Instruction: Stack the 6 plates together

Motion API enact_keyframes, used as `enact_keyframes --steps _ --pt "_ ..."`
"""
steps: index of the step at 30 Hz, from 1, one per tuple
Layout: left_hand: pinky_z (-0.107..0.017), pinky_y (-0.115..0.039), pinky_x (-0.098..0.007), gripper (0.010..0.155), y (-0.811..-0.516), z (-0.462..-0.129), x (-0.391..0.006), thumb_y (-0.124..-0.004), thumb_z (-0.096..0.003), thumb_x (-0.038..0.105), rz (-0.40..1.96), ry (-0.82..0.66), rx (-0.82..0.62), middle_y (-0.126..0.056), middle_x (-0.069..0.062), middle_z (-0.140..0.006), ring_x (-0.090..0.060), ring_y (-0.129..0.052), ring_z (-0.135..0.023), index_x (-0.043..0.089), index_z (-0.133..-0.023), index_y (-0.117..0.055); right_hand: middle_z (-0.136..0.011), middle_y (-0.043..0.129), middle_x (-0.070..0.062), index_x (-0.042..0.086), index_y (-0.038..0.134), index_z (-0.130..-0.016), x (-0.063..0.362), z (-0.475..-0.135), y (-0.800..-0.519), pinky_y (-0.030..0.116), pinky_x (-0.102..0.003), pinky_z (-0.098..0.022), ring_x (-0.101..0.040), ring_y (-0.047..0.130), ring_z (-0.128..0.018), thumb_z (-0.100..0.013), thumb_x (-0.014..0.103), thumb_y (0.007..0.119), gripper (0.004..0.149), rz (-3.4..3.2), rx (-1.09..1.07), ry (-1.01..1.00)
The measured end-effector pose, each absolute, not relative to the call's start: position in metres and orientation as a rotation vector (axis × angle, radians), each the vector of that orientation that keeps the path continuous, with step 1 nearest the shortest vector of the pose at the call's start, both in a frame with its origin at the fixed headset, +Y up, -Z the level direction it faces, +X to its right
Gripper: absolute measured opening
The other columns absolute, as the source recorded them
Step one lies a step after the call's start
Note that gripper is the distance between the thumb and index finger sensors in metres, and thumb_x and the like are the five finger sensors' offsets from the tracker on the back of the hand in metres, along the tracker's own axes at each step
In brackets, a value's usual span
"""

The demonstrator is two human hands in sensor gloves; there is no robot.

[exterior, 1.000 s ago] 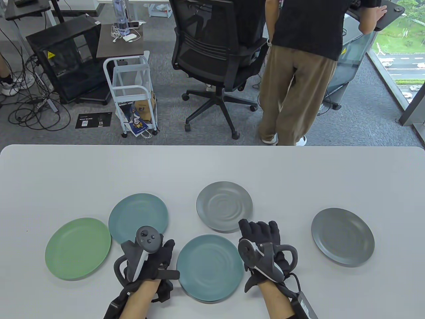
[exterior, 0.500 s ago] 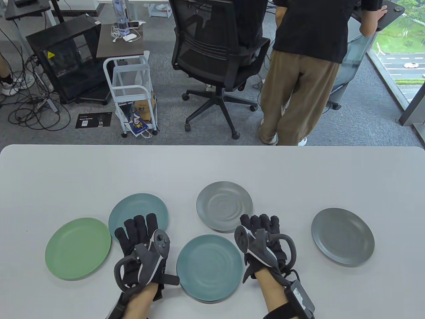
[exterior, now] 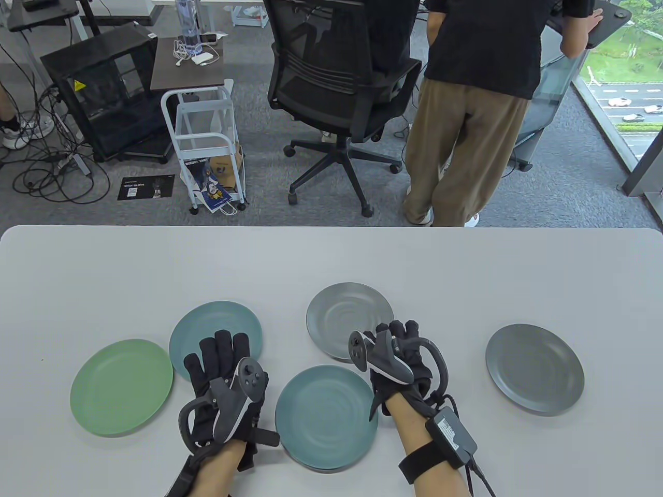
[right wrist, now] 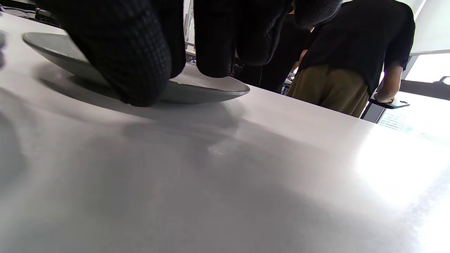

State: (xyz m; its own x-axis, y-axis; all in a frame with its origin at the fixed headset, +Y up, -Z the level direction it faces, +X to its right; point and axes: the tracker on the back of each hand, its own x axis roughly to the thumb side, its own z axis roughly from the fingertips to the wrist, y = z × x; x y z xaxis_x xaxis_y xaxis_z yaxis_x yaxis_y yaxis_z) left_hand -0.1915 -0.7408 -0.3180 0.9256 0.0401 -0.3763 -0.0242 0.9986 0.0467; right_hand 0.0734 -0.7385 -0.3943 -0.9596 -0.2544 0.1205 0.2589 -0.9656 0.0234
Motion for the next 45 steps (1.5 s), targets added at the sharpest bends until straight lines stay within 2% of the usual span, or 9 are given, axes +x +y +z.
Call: enact_keyframes --steps 3,8,14,22,29,36,45 --pt "-0.085 -0.004 -0.044 0.086 -0.740 -0.318 -0.192 -0.069 -0.0354 0.067 0.038 0.391 0.033 -0.015 0.021 -0.118 -0.010 -0.012 -0.117 0.050 -0.104 -0.020 -0.107 0.069 0.006 0.041 0.070 -0.095 0.071 -0.397 -0.744 0.041 -0.056 -0.079 -0.026 0.061 -0.102 -0.048 0.044 0.085 0.049 -2.845 -0.182 -0.106" --pt "-0.085 -0.004 -0.045 0.086 -0.741 -0.318 -0.193 -0.069 -0.0354 0.067 0.045 0.395 0.034 -0.017 0.021 -0.119 -0.011 -0.013 -0.117 0.050 -0.104 -0.021 -0.104 0.074 0.008 0.038 0.072 -0.093 0.066 -0.399 -0.745 0.043 -0.056 -0.079 -0.024 0.065 -0.100 -0.047 0.044 0.086 0.048 -2.836 -0.200 -0.064" --pt "-0.085 -0.004 -0.045 0.086 -0.741 -0.318 -0.195 -0.069 -0.0353 0.067 0.057 0.401 0.032 -0.019 0.020 -0.119 -0.011 -0.015 -0.117 0.049 -0.104 -0.022 -0.096 0.082 0.011 0.038 0.079 -0.085 0.066 -0.398 -0.743 0.045 -0.055 -0.079 -0.021 0.073 -0.096 -0.044 0.044 0.088 0.043 -2.853 -0.220 0.039" --pt "-0.085 -0.005 -0.045 0.085 -0.740 -0.317 -0.195 -0.069 -0.0353 0.067 0.051 0.403 0.027 -0.020 0.020 -0.119 -0.012 -0.016 -0.118 0.049 -0.105 -0.022 -0.091 0.087 0.011 0.037 0.083 -0.082 0.067 -0.389 -0.742 0.048 -0.054 -0.078 -0.019 0.079 -0.091 -0.043 0.044 0.088 0.040 -2.887 -0.257 0.297" --pt "-0.085 -0.005 -0.045 0.085 -0.740 -0.318 -0.197 -0.069 -0.0352 0.067 0.067 0.405 0.028 -0.022 0.020 -0.119 -0.012 -0.017 -0.117 0.049 -0.105 -0.024 -0.080 0.094 0.014 0.037 0.086 -0.073 0.069 -0.379 -0.738 0.054 -0.051 -0.077 -0.015 0.087 -0.082 -0.039 0.044 0.094 0.036 -2.832 -0.260 0.595" --pt "-0.085 -0.005 -0.046 0.085 -0.740 -0.318 -0.198 -0.069 -0.0352 0.067 0.087 0.402 0.035 -0.024 0.019 -0.119 -0.013 -0.019 -0.117 0.049 -0.105 -0.024 -0.073 0.097 0.015 0.037 0.088 -0.068 0.077 -0.367 -0.729 0.058 -0.049 -0.075 -0.014 0.092 -0.075 -0.035 0.045 0.098 0.036 -2.806 -0.268 0.759" --pt "-0.086 -0.009 -0.047 0.080 -0.742 -0.319 -0.203 -0.070 -0.0349 0.066 0.193 0.379 0.064 -0.048 0.017 -0.116 -0.015 -0.032 -0.117 0.047 -0.105 -0.035 -0.073 0.097 0.015 0.038 0.088 -0.068 0.084 -0.331 -0.710 0.057 -0.049 -0.076 -0.014 0.091 -0.075 -0.035 0.045 0.099 0.035 -2.853 -0.290 0.953"
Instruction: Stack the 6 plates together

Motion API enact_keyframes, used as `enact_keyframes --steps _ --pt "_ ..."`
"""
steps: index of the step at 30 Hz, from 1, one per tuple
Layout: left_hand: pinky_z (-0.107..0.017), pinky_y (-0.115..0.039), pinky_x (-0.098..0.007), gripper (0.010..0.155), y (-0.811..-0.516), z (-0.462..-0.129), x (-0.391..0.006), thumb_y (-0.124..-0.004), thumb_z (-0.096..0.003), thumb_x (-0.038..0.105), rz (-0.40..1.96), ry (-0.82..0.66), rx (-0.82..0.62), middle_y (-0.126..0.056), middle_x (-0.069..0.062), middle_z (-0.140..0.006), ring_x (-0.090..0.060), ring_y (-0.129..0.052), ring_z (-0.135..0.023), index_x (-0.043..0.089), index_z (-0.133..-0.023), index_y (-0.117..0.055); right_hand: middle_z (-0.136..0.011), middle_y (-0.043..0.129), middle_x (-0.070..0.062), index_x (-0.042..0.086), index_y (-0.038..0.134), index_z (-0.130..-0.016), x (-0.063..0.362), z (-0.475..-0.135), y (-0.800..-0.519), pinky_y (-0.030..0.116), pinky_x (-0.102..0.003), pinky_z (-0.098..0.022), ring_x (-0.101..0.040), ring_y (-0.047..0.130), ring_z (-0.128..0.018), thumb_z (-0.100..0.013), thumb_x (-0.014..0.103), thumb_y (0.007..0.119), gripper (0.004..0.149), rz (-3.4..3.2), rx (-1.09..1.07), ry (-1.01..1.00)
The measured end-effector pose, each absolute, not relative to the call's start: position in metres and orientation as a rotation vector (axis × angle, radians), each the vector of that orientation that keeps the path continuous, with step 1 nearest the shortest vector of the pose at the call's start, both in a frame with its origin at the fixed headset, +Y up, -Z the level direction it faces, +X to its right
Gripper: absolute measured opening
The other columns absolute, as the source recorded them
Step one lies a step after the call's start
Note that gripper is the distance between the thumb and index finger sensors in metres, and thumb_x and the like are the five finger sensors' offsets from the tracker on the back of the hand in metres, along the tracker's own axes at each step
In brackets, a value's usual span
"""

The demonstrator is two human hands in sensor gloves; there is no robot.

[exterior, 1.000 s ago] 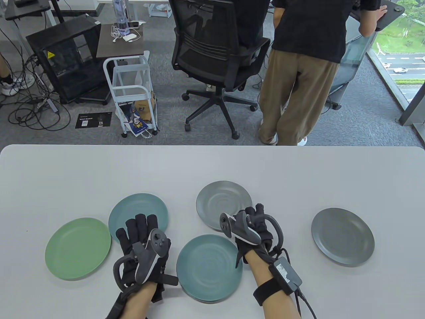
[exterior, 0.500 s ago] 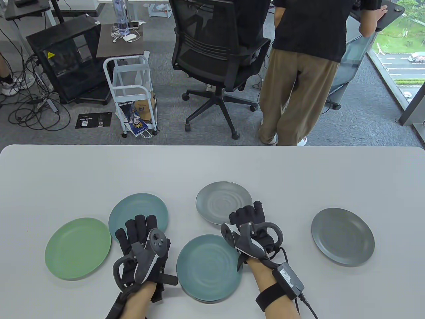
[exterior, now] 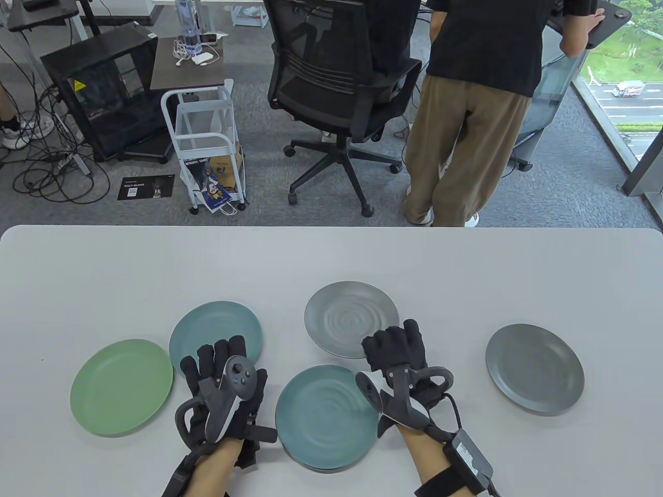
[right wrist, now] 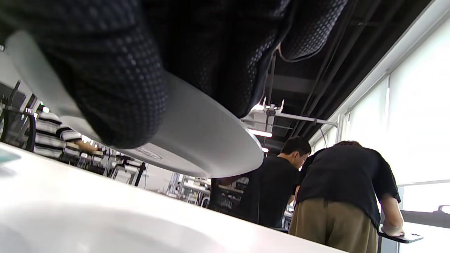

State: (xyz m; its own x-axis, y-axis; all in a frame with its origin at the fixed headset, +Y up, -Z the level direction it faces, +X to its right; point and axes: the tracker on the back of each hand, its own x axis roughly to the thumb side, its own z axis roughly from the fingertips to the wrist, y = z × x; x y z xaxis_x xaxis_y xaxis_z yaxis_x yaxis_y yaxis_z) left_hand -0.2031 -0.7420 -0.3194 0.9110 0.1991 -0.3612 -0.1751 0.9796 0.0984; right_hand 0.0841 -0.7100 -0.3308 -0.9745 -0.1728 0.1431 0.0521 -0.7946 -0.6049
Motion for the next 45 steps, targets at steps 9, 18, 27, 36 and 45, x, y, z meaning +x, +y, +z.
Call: enact_keyframes --steps 9,18,27,36,45 --pt "-0.086 -0.020 -0.049 0.070 -0.738 -0.317 -0.215 -0.071 -0.0354 0.064 0.380 0.358 0.097 -0.092 0.012 -0.084 -0.015 -0.068 -0.104 0.043 -0.101 -0.055 -0.074 0.096 0.015 0.038 0.088 -0.068 0.089 -0.318 -0.710 0.057 -0.049 -0.076 -0.014 0.090 -0.076 -0.035 0.045 0.098 0.035 -2.883 -0.350 1.024" --pt "-0.085 -0.027 -0.047 0.068 -0.734 -0.319 -0.234 -0.071 -0.0351 0.063 0.636 0.358 0.093 -0.102 0.011 -0.059 -0.013 -0.084 -0.088 0.035 -0.096 -0.066 -0.074 0.096 0.015 0.038 0.087 -0.068 0.085 -0.316 -0.711 0.056 -0.049 -0.076 -0.014 0.090 -0.077 -0.035 0.044 0.098 0.035 -2.899 -0.412 1.050" --pt "-0.085 -0.030 -0.047 0.068 -0.735 -0.320 -0.247 -0.073 -0.0349 0.063 0.768 0.372 0.069 -0.104 0.012 -0.054 -0.014 -0.087 -0.085 0.032 -0.095 -0.068 -0.075 0.096 0.015 0.038 0.087 -0.068 0.067 -0.310 -0.712 0.056 -0.050 -0.076 -0.013 0.090 -0.077 -0.035 0.044 0.098 0.035 -2.869 -0.540 1.061" --pt "-0.083 -0.033 -0.048 0.073 -0.735 -0.317 -0.248 -0.074 -0.0350 0.063 1.027 0.368 -0.024 -0.104 0.011 -0.057 -0.015 -0.088 -0.083 0.026 -0.097 -0.064 -0.075 0.096 0.016 0.038 0.087 -0.068 0.052 -0.302 -0.710 0.056 -0.049 -0.077 -0.013 0.090 -0.078 -0.035 0.044 0.098 0.035 -2.859 -0.627 1.085" --pt "-0.082 -0.035 -0.049 0.075 -0.750 -0.321 -0.247 -0.075 -0.0354 0.062 1.208 0.385 -0.131 -0.104 0.009 -0.058 -0.017 -0.088 -0.082 0.022 -0.097 -0.063 -0.075 0.096 0.016 0.039 0.087 -0.068 0.041 -0.296 -0.712 0.056 -0.049 -0.077 -0.013 0.090 -0.078 -0.035 0.044 0.098 0.035 -2.838 -0.716 1.102"
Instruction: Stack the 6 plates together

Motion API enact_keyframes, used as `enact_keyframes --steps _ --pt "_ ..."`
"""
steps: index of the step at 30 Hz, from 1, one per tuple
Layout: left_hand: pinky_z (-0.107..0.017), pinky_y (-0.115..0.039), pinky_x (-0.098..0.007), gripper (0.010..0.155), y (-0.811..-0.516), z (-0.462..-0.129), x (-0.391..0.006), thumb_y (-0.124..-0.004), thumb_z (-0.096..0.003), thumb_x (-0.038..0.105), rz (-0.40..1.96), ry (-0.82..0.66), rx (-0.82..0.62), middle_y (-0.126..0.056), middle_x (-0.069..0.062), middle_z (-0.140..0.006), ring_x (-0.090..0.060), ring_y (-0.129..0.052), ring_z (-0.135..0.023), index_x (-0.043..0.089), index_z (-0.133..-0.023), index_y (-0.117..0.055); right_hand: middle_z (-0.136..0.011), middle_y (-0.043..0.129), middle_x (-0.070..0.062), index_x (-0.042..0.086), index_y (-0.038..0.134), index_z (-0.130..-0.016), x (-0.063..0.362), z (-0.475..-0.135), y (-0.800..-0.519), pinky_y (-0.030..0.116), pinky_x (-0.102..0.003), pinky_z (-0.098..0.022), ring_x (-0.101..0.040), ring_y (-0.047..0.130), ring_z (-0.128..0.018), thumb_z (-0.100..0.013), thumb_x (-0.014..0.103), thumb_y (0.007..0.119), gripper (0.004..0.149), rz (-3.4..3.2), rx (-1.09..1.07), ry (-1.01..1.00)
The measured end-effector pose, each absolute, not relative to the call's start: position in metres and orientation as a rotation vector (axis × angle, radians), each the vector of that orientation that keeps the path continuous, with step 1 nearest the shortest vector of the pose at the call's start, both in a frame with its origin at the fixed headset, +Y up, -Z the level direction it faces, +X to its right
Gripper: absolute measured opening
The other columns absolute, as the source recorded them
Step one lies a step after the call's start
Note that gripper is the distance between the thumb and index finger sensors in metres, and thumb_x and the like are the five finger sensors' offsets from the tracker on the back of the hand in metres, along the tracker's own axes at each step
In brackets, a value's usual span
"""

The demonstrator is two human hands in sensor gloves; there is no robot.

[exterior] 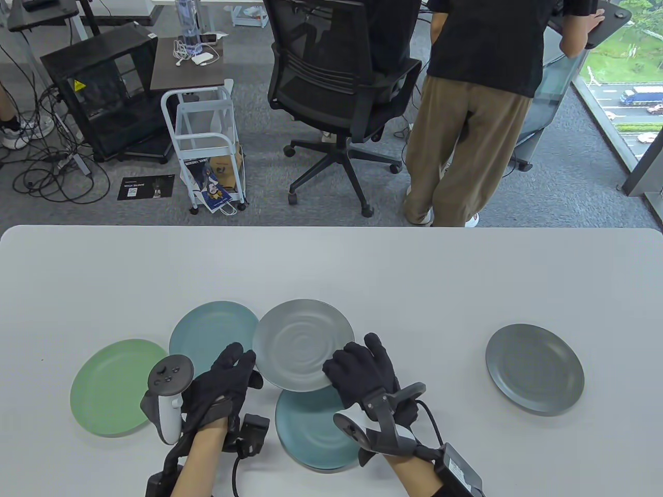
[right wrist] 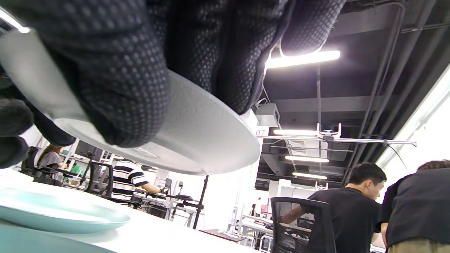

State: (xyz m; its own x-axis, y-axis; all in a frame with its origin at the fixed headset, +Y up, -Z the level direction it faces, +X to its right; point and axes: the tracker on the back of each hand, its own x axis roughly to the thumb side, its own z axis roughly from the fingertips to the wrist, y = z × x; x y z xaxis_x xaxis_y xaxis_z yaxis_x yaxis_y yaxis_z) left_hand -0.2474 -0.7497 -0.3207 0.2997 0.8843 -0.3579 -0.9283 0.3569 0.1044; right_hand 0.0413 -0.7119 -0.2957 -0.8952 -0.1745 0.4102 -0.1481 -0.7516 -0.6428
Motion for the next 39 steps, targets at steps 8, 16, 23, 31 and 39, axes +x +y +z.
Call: enact_keyframes --steps 8,16,23,31,39 --pt "-0.082 -0.038 -0.048 0.061 -0.753 -0.324 -0.247 -0.074 -0.0400 0.050 1.218 0.379 -0.180 -0.104 0.009 -0.055 -0.014 -0.090 -0.081 0.023 -0.094 -0.067 -0.075 0.096 0.016 0.039 0.087 -0.068 0.034 -0.291 -0.713 0.056 -0.049 -0.077 -0.013 0.090 -0.078 -0.035 0.044 0.098 0.035 -2.813 -0.779 1.122" --pt "-0.081 -0.044 -0.046 0.057 -0.757 -0.325 -0.247 -0.076 -0.0400 0.044 1.219 0.393 -0.169 -0.104 0.005 -0.048 -0.011 -0.094 -0.073 0.018 -0.091 -0.071 -0.078 0.095 0.016 0.039 0.086 -0.071 0.034 -0.295 -0.717 0.056 -0.049 -0.077 -0.014 0.089 -0.080 -0.037 0.044 0.097 0.036 -2.826 -0.790 1.057" --pt "-0.081 -0.045 -0.047 0.056 -0.757 -0.325 -0.250 -0.076 -0.0402 0.042 1.235 0.397 -0.150 -0.104 0.002 -0.047 -0.011 -0.094 -0.072 0.018 -0.091 -0.072 -0.097 0.081 0.010 0.037 0.073 -0.090 0.064 -0.308 -0.714 0.053 -0.051 -0.077 -0.018 0.080 -0.089 -0.039 0.046 0.094 0.056 -2.903 -0.609 1.080" --pt "-0.081 -0.045 -0.047 0.055 -0.758 -0.328 -0.239 -0.076 -0.0401 0.041 1.177 0.325 -0.187 -0.104 0.001 -0.047 -0.012 -0.094 -0.071 0.019 -0.091 -0.073 -0.097 0.081 0.008 0.035 0.072 -0.092 0.119 -0.334 -0.731 0.053 -0.051 -0.077 -0.019 0.080 -0.089 -0.045 0.048 0.085 0.050 -3.192 -0.326 0.996" --pt "-0.081 -0.045 -0.047 0.054 -0.758 -0.330 -0.226 -0.076 -0.0400 0.040 1.102 0.246 -0.239 -0.105 0.001 -0.047 -0.012 -0.095 -0.071 0.020 -0.091 -0.074 -0.095 0.083 0.009 0.035 0.073 -0.091 0.138 -0.341 -0.744 0.053 -0.051 -0.077 -0.019 0.081 -0.087 -0.046 0.048 0.084 0.048 -3.296 -0.214 0.985"
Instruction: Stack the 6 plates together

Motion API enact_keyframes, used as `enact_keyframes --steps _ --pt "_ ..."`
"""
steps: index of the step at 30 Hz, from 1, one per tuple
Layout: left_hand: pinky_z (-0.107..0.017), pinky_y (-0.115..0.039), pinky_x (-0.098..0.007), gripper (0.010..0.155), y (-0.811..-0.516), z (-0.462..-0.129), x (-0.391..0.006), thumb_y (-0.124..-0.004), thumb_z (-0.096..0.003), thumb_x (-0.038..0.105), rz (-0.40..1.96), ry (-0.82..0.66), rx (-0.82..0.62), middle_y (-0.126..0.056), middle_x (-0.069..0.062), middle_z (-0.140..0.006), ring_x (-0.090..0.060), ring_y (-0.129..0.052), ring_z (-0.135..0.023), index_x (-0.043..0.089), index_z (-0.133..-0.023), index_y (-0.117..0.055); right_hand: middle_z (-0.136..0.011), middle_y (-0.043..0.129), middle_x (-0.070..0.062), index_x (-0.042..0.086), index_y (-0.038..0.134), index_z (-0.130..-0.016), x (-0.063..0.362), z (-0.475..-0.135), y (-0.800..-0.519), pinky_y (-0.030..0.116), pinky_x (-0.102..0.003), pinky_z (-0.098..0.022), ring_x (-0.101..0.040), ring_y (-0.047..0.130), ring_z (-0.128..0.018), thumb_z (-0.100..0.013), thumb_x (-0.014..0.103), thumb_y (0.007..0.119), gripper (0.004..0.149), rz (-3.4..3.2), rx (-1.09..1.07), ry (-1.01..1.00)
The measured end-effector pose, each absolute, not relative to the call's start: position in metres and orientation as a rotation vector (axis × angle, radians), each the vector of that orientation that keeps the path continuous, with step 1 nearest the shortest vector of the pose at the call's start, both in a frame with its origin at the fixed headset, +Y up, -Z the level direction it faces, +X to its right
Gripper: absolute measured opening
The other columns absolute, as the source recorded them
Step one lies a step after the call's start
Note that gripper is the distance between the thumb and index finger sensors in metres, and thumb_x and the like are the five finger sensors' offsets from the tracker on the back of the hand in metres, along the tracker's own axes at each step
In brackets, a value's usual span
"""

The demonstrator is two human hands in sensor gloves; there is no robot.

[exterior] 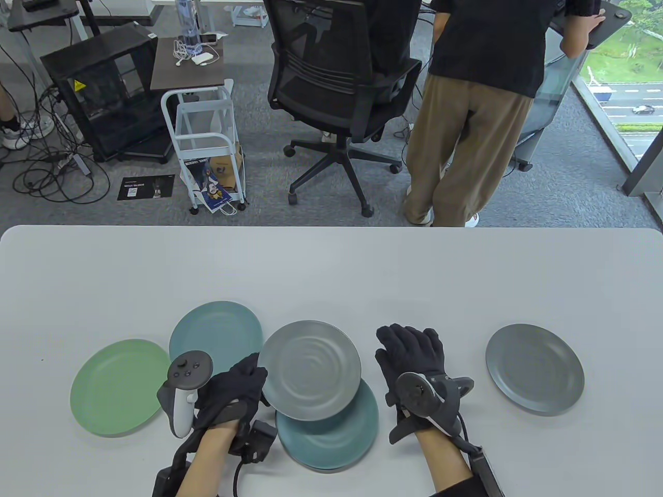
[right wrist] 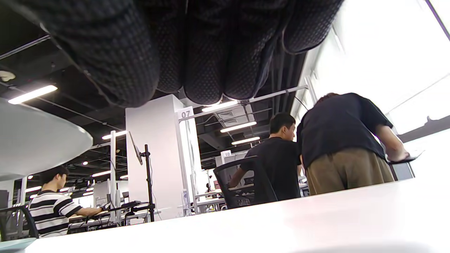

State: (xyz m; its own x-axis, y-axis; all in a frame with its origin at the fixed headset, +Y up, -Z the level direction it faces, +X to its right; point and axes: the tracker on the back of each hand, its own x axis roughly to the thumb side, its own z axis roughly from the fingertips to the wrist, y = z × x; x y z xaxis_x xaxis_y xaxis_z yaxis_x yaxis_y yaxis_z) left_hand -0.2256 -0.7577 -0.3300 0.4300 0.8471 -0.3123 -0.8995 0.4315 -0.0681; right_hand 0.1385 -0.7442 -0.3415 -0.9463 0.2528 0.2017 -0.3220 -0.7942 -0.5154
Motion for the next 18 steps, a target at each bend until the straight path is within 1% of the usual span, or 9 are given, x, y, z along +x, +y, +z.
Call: enact_keyframes --steps 3,18 --pt "-0.081 -0.045 -0.047 0.054 -0.758 -0.330 -0.221 -0.076 -0.0399 0.039 1.077 0.218 -0.259 -0.105 0.000 -0.047 -0.012 -0.095 -0.070 0.021 -0.091 -0.074 -0.094 0.084 0.009 0.035 0.074 -0.090 0.142 -0.343 -0.749 0.053 -0.051 -0.077 -0.019 0.081 -0.087 -0.046 0.048 0.084 0.047 2.714 0.163 -0.790" --pt "-0.081 -0.045 -0.047 0.053 -0.758 -0.332 -0.210 -0.077 -0.0397 0.038 0.977 0.146 -0.339 -0.106 -0.001 -0.046 -0.013 -0.096 -0.070 0.024 -0.090 -0.076 -0.093 0.085 0.009 0.035 0.074 -0.089 0.146 -0.345 -0.749 0.053 -0.051 -0.077 -0.018 0.082 -0.086 -0.047 0.047 0.083 0.045 2.693 0.144 -0.771"
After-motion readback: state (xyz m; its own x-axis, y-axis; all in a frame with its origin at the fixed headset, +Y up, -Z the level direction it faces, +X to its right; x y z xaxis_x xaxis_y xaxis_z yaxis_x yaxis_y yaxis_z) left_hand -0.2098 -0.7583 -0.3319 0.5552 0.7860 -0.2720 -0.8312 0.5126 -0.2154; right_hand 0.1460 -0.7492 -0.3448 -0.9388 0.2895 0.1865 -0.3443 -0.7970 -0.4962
